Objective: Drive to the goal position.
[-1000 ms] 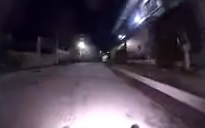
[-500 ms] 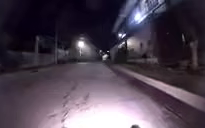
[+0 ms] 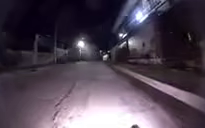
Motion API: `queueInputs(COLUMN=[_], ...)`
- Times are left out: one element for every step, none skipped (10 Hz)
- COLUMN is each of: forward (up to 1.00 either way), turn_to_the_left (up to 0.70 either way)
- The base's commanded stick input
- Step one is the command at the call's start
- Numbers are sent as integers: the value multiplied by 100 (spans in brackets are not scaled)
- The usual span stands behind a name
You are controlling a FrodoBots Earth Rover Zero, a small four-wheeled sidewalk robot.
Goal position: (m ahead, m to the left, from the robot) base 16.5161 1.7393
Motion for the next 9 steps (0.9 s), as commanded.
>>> queueInputs(forward=[70, 70, 70, 70, 70, 70, 70, 70, 70], turn_to_the_left=[0, 0, 0, 0, 0, 0, 0, 0, 0])
